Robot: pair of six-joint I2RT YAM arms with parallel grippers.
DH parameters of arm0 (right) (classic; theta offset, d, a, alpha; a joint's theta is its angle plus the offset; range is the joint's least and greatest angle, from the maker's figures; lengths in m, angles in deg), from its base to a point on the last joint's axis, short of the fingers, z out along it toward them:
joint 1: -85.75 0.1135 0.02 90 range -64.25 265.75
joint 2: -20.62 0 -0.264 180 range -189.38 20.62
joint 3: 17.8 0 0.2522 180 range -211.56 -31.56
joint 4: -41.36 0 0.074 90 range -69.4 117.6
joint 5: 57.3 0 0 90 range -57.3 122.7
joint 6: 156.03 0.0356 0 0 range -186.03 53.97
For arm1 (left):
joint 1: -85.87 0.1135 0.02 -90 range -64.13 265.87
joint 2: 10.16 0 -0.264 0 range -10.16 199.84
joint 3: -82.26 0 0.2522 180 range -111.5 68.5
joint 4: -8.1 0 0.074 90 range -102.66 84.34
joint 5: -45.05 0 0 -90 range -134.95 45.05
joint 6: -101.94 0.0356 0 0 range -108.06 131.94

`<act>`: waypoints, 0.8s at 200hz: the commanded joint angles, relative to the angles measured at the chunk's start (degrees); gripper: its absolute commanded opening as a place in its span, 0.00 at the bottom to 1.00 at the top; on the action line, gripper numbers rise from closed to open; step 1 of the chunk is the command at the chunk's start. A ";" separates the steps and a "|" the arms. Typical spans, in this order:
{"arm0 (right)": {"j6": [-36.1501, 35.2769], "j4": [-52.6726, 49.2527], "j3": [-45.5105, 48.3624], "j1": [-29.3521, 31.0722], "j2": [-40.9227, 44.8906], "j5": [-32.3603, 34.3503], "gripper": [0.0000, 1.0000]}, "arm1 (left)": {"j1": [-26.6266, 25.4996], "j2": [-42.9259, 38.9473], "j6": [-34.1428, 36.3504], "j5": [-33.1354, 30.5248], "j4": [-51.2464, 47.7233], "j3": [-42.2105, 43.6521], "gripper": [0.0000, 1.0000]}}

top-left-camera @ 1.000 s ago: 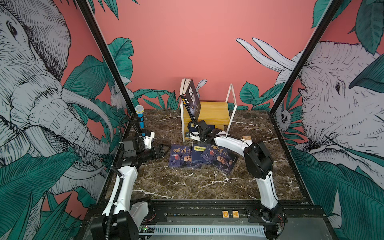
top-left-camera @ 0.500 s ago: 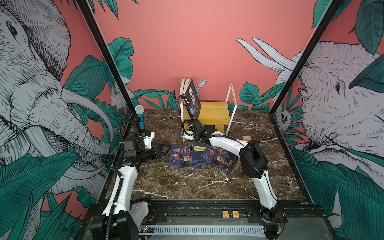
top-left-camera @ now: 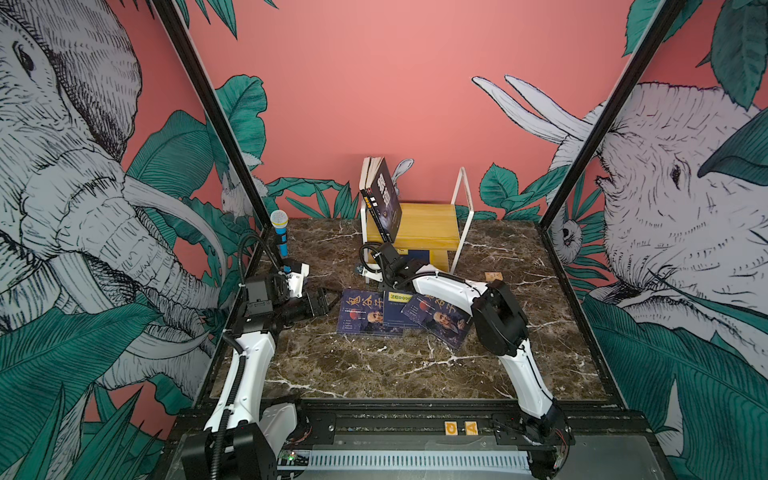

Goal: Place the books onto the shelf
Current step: 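Push the blue book down and deeper into the lower shelf with the right gripper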

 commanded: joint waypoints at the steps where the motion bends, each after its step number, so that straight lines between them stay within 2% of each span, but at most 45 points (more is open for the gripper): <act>1: 1.47 2.25 -1.62 0.14 -1.59 2.62 0.36 | 0.19 -1.46 0.54 1.08 -0.45 -1.08 0.99; 112: 1.92 3.07 -3.31 0.13 -2.16 3.12 0.32 | 0.30 -1.28 0.31 1.11 -0.38 -1.32 0.99; 160: 1.15 1.81 -2.92 0.04 -0.41 1.98 0.45 | 0.25 -1.15 0.36 1.05 -0.42 -1.39 0.99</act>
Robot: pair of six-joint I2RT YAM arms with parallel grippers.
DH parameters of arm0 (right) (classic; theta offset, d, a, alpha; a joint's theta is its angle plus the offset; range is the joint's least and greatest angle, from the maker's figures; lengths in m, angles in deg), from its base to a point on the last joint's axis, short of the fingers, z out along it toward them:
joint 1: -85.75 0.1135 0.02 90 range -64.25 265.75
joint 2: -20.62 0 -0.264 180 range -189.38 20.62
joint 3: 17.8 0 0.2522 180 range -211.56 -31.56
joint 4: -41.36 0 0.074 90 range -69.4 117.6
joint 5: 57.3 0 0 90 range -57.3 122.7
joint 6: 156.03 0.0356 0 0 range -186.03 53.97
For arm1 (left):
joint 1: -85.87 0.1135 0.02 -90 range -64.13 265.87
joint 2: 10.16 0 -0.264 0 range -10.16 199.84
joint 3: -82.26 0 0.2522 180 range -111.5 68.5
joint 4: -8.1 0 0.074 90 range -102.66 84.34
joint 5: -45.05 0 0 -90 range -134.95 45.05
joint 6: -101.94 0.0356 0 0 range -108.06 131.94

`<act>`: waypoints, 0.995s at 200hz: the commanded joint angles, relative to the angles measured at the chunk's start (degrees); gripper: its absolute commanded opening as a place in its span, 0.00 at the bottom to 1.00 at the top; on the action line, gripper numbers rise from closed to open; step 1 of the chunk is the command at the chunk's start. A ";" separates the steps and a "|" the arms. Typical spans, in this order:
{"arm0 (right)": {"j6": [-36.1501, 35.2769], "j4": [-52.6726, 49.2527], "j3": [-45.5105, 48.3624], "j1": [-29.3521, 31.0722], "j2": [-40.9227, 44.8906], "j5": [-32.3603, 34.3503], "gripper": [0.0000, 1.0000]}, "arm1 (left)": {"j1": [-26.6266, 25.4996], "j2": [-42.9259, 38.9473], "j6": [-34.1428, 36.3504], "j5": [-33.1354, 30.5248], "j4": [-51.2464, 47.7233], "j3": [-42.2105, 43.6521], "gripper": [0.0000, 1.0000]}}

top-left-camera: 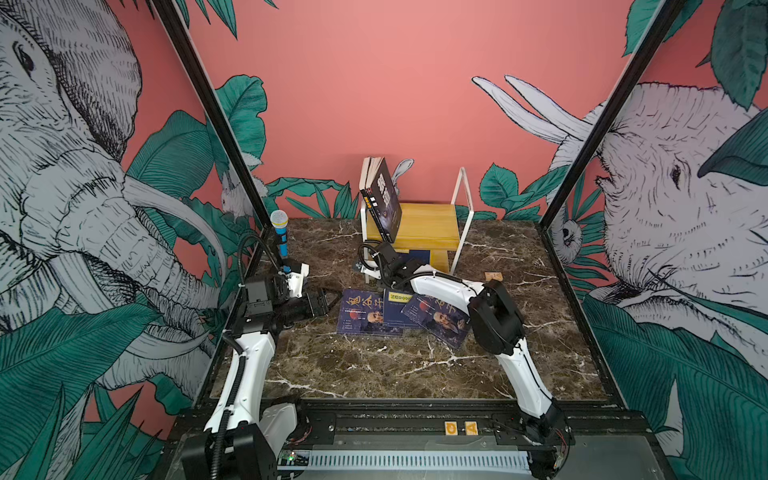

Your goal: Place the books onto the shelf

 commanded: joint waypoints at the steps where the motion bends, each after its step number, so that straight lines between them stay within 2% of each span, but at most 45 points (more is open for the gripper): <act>1: -0.19 -0.02 -1.11 0.04 1.46 -0.48 0.45 | 0.22 -1.03 0.31 1.05 -0.37 -1.39 0.99; 52: -3.26 -3.13 4.66 -0.26 8.68 -3.09 0.55 | 0.49 -1.28 0.40 0.89 -0.36 -1.20 0.99; 98: -4.12 -6.99 14.27 -2.17 16.48 -3.26 0.55 | 0.51 -1.55 0.36 1.14 -0.46 -1.30 0.99; 124: -5.56 -1.93 21.91 -4.01 21.19 -4.12 0.55 | 0.51 -1.66 0.07 1.32 0.70 -0.50 0.99; 199: -6.15 -0.37 21.86 -6.78 18.92 -3.22 0.50 | 0.47 -2.00 0.35 1.29 -0.44 -1.13 0.99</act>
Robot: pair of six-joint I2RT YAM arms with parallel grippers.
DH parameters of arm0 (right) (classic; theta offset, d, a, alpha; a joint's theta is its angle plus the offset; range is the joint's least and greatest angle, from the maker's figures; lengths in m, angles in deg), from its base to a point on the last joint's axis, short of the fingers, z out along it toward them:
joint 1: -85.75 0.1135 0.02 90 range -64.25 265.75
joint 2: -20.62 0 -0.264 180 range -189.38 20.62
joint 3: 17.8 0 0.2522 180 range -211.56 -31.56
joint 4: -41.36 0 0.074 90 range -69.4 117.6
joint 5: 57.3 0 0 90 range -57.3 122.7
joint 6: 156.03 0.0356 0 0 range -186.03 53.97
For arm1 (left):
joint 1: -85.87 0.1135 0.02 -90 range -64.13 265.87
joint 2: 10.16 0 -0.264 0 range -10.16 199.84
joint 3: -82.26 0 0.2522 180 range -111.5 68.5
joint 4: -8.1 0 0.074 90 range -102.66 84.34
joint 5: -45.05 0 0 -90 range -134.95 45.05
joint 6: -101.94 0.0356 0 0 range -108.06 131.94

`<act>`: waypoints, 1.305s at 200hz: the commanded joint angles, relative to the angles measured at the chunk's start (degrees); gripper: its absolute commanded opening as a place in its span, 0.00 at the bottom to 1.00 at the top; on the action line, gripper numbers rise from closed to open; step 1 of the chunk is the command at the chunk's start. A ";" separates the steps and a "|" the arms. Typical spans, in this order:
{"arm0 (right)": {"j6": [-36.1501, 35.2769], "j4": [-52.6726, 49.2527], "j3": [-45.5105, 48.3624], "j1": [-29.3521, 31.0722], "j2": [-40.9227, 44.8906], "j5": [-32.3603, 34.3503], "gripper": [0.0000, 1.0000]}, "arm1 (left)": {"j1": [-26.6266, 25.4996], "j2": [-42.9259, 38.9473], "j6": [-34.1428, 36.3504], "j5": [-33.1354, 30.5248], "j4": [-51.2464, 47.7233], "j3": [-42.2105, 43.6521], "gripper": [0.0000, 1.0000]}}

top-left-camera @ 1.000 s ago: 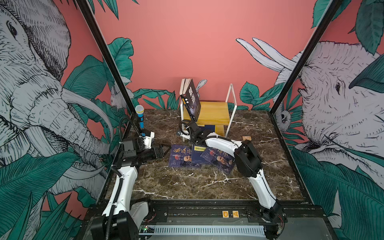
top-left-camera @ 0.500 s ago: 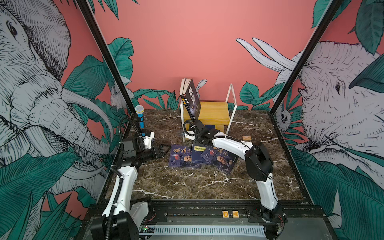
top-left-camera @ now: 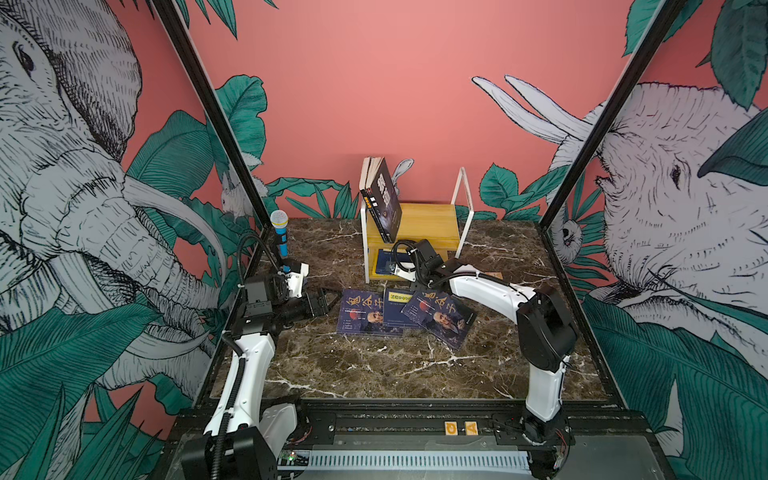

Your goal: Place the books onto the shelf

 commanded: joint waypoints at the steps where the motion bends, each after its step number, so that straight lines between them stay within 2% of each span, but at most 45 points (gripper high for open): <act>1: -0.97 1.98 -0.30 -0.55 -1.56 -0.22 0.50 | 0.49 -1.15 0.35 1.07 -0.48 -1.13 0.99; 42: -0.16 3.95 0.08 -2.00 -2.09 -0.28 0.47 | 0.46 -1.13 0.29 1.10 -0.64 -1.27 0.99; 157: -0.83 3.73 -0.15 -3.55 -3.87 -0.51 0.48 | 0.42 -1.08 -0.29 1.17 0.01 -1.21 0.99; 261: -0.68 3.90 -1.65 -4.23 -4.99 0.65 0.41 | 0.33 -1.18 -0.14 1.18 0.33 -0.80 0.99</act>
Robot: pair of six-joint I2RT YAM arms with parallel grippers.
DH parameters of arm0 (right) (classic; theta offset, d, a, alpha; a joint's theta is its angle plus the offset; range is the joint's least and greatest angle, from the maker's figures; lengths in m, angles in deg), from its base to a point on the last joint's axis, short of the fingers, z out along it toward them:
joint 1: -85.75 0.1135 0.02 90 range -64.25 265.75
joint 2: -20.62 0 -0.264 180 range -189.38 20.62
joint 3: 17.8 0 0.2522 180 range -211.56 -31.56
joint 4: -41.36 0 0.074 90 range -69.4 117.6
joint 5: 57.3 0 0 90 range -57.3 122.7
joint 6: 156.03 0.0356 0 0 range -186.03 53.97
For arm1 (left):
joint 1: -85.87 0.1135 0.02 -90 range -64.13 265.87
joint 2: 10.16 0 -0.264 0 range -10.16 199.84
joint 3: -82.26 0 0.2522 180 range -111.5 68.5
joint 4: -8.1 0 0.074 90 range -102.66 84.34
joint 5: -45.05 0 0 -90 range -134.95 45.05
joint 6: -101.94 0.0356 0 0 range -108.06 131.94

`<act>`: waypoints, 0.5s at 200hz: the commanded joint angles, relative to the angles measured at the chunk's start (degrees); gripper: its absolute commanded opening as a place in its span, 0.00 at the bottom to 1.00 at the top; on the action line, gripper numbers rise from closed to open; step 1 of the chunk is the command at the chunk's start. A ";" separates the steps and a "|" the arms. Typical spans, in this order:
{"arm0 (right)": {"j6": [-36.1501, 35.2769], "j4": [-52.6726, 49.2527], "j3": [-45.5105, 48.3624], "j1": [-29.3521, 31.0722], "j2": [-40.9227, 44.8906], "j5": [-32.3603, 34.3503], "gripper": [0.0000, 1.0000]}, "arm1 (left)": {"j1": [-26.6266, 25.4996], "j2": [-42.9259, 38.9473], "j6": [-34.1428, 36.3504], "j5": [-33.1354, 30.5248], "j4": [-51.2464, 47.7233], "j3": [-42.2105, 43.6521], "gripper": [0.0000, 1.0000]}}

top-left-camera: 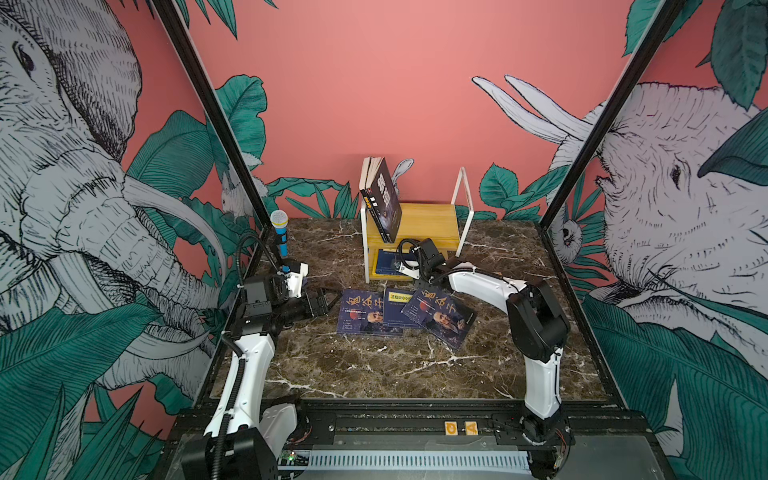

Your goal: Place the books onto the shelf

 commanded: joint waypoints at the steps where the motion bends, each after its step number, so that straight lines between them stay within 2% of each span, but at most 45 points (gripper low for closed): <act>1: -0.09 1.30 -1.26 -0.44 -0.52 0.33 0.41 | 0.03 -1.03 -0.07 1.18 0.34 -0.79 0.99; 100: 0.34 1.40 -1.73 -0.96 -0.17 0.33 0.39 | 0.28 -1.12 -0.11 1.13 0.26 -0.71 0.99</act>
